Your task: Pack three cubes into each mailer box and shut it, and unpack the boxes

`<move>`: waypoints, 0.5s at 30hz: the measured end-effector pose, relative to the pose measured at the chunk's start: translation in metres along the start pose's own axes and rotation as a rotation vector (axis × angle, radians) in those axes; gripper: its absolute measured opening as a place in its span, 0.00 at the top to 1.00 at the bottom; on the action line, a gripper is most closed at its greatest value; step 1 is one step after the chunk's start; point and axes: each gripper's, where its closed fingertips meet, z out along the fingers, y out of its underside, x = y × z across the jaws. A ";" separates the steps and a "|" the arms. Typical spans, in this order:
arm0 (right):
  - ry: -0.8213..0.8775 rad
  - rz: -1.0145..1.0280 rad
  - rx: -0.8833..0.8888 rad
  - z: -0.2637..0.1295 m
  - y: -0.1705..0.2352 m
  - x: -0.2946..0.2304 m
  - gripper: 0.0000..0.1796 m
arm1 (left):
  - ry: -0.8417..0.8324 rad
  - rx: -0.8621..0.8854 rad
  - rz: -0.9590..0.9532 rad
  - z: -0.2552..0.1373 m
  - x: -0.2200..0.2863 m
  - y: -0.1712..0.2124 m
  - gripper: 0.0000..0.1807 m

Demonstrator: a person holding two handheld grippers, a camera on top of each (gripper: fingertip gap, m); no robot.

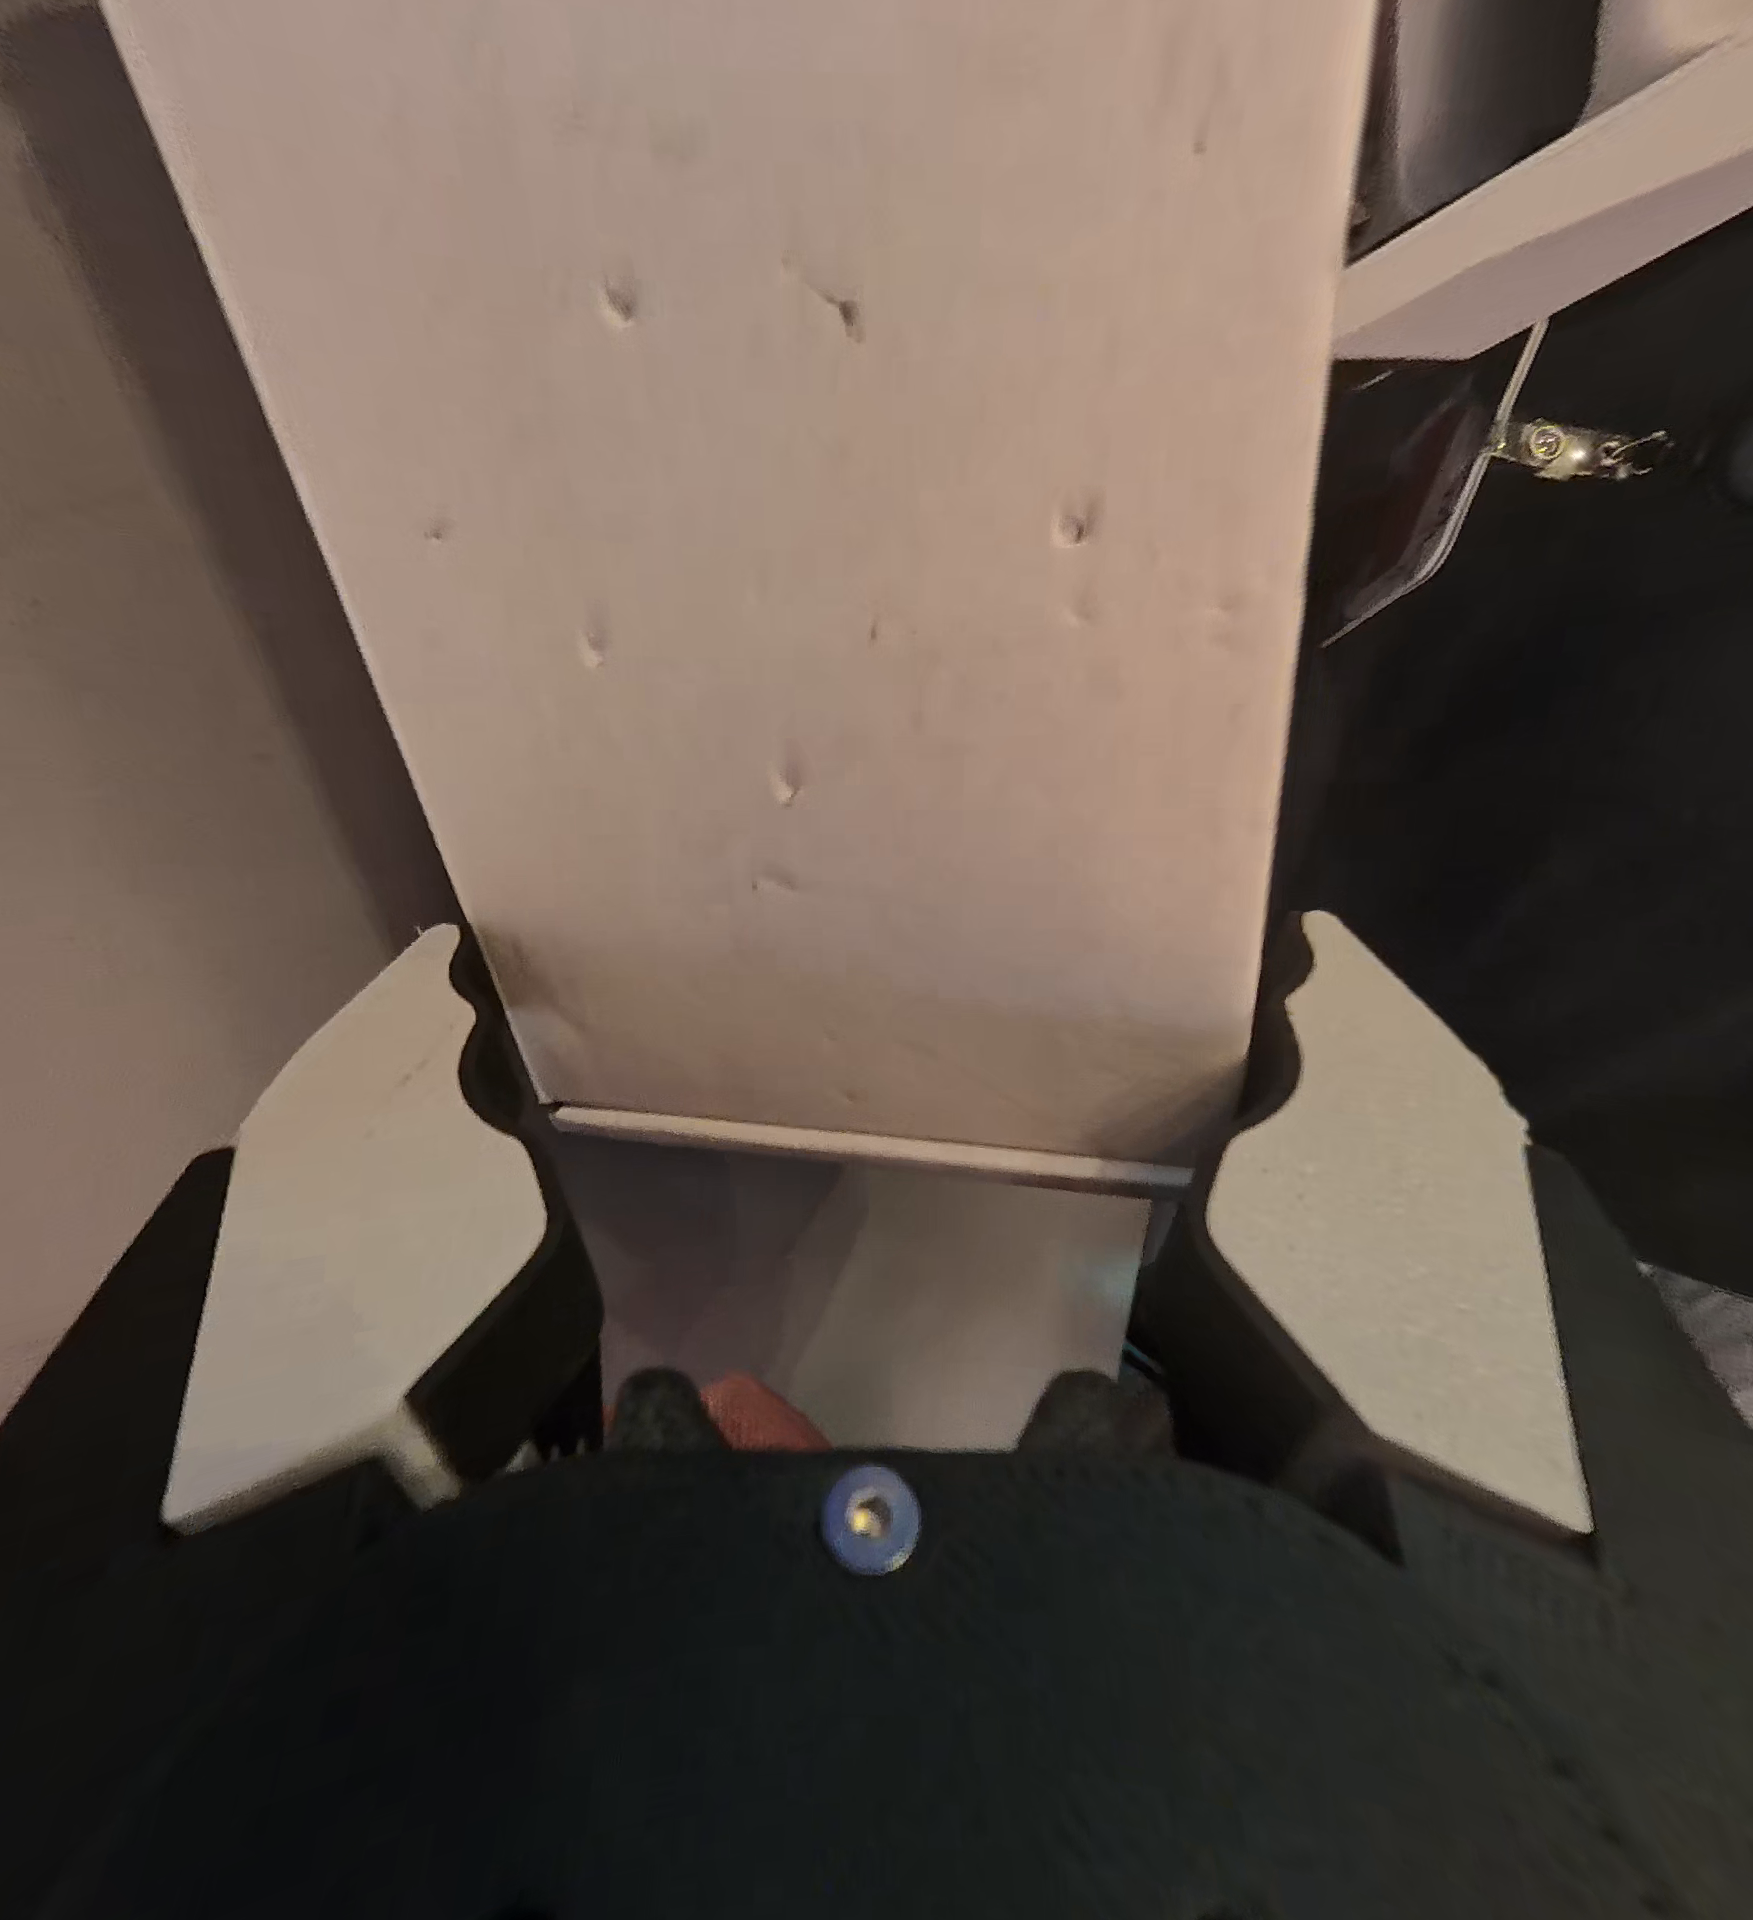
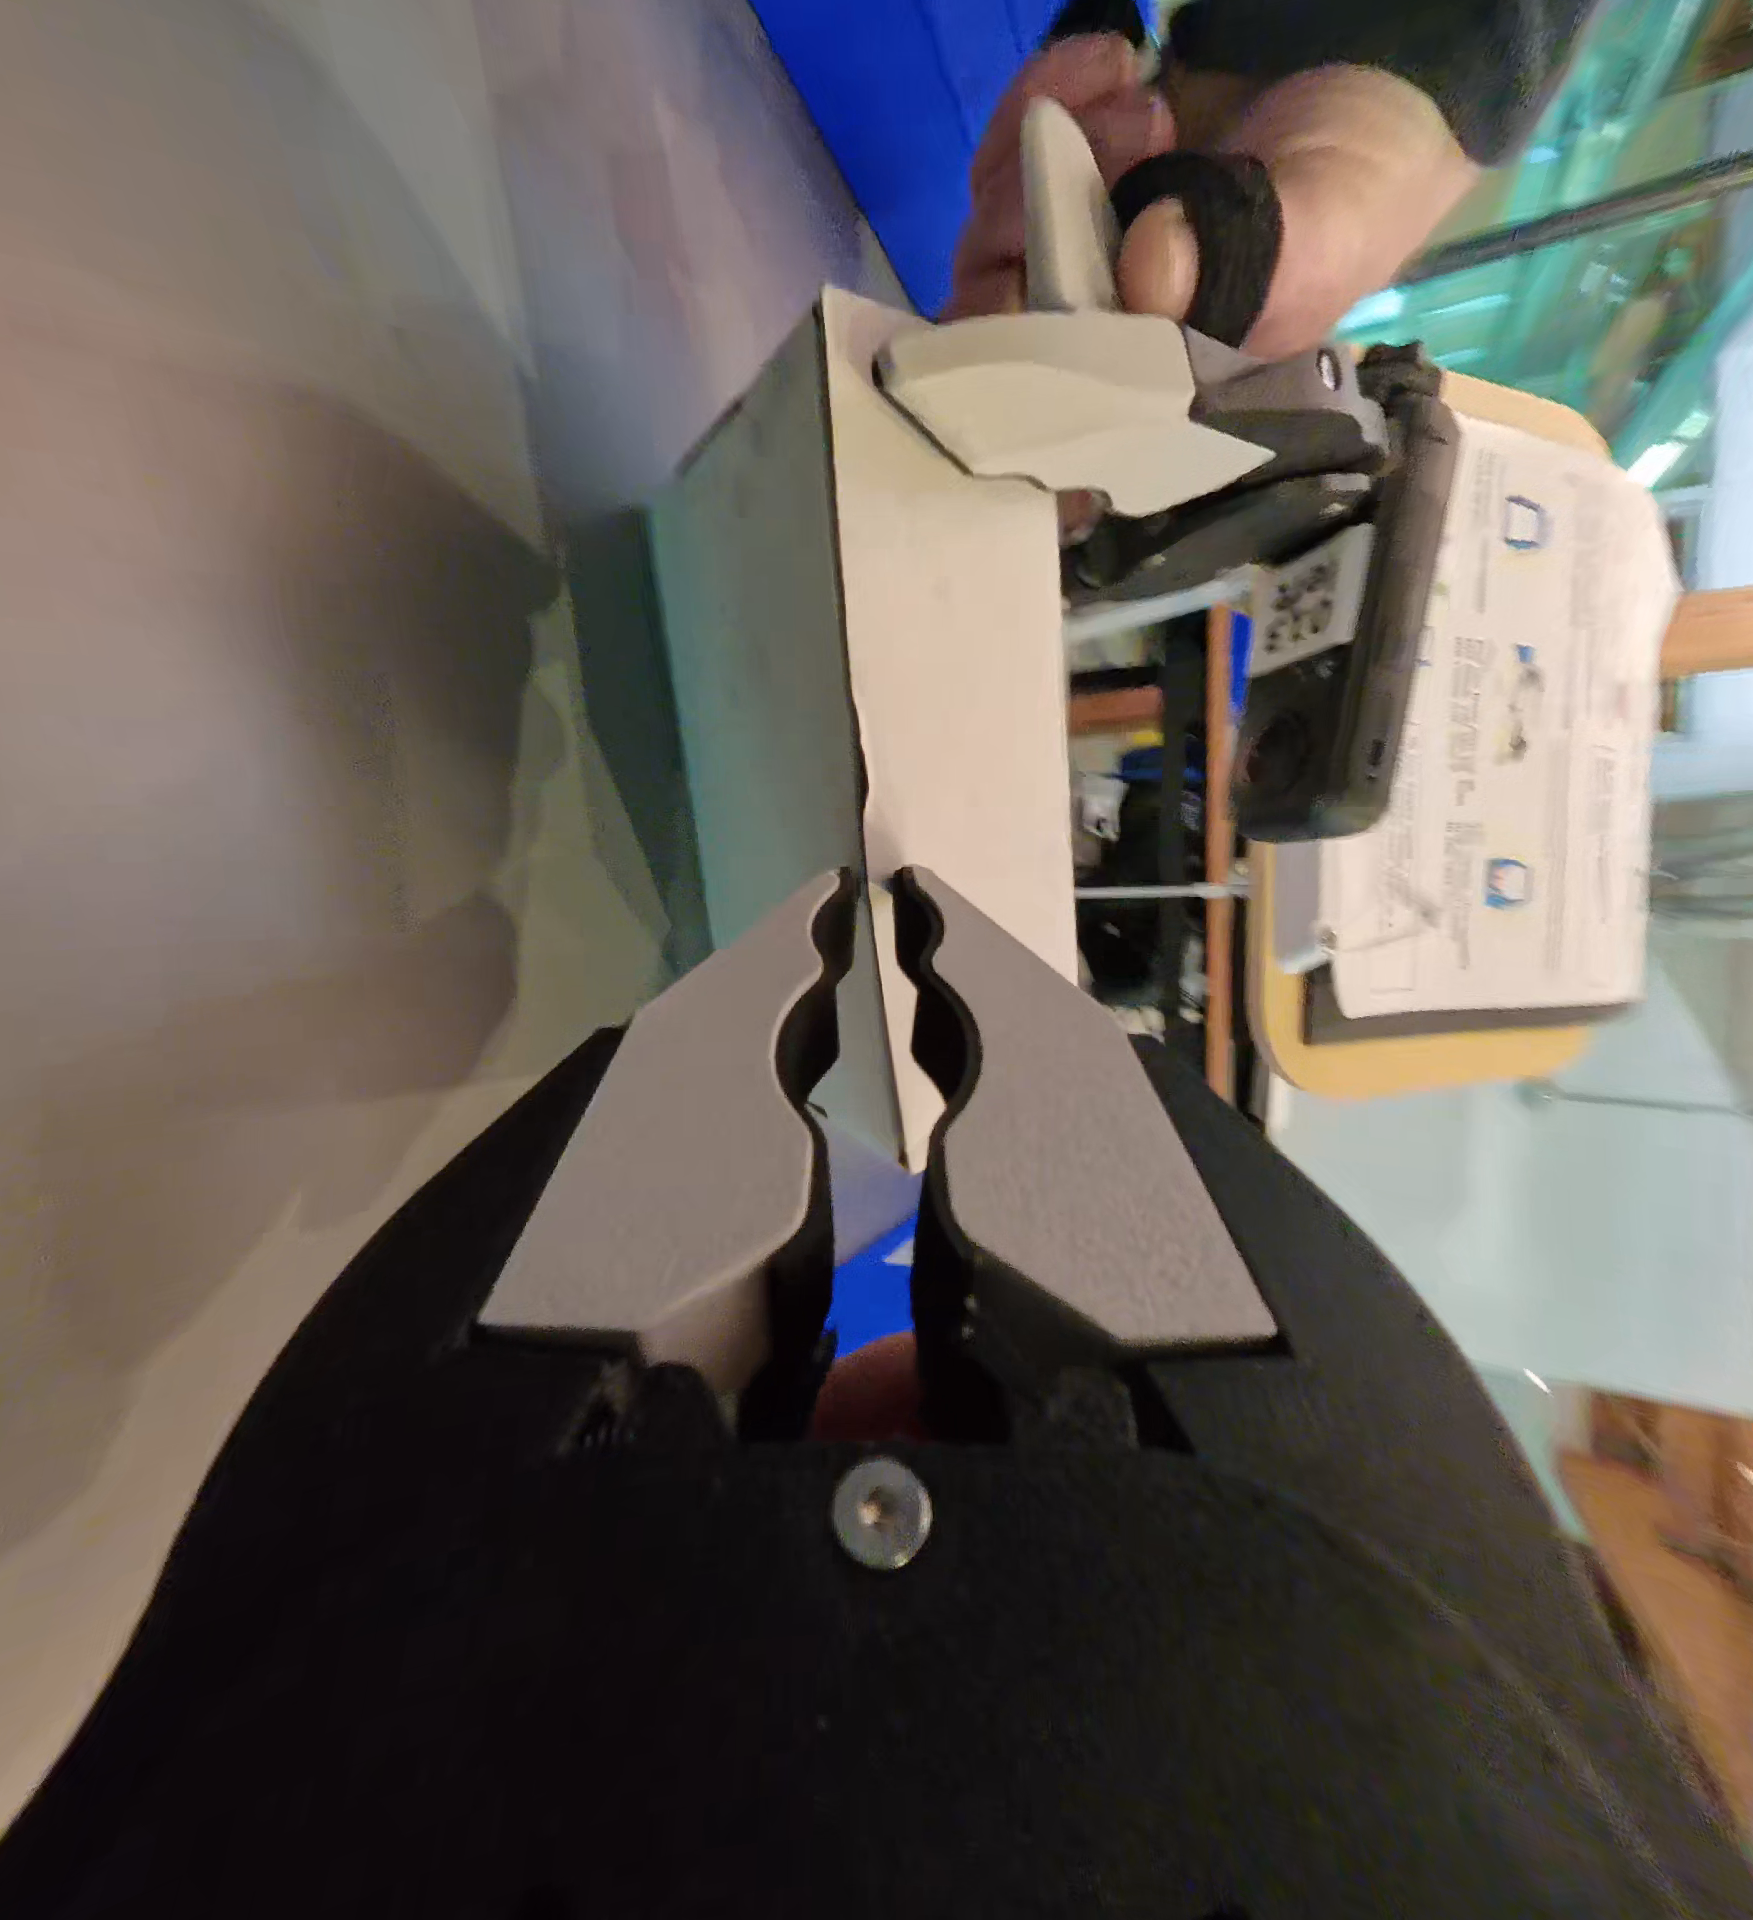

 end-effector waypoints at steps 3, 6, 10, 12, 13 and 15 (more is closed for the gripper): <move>-0.149 0.167 0.050 -0.018 -0.009 0.004 0.88 | -0.093 -0.004 0.060 0.004 0.002 0.000 0.26; -0.226 0.357 0.063 -0.029 -0.008 0.028 0.65 | -0.221 -0.015 0.106 0.009 0.004 0.002 0.26; -0.468 0.497 -0.041 -0.020 0.006 0.016 0.38 | -0.420 -0.034 0.177 0.017 0.003 0.005 0.26; -0.572 0.484 -0.078 -0.012 0.007 0.002 0.35 | -0.521 -0.054 0.232 0.022 0.000 0.007 0.26; -0.616 0.486 -0.093 -0.006 0.006 -0.005 0.35 | -0.566 -0.060 0.248 0.024 -0.001 0.008 0.26; -0.704 0.475 -0.127 0.001 0.004 -0.022 0.32 | -0.655 -0.081 0.299 0.027 -0.005 0.010 0.26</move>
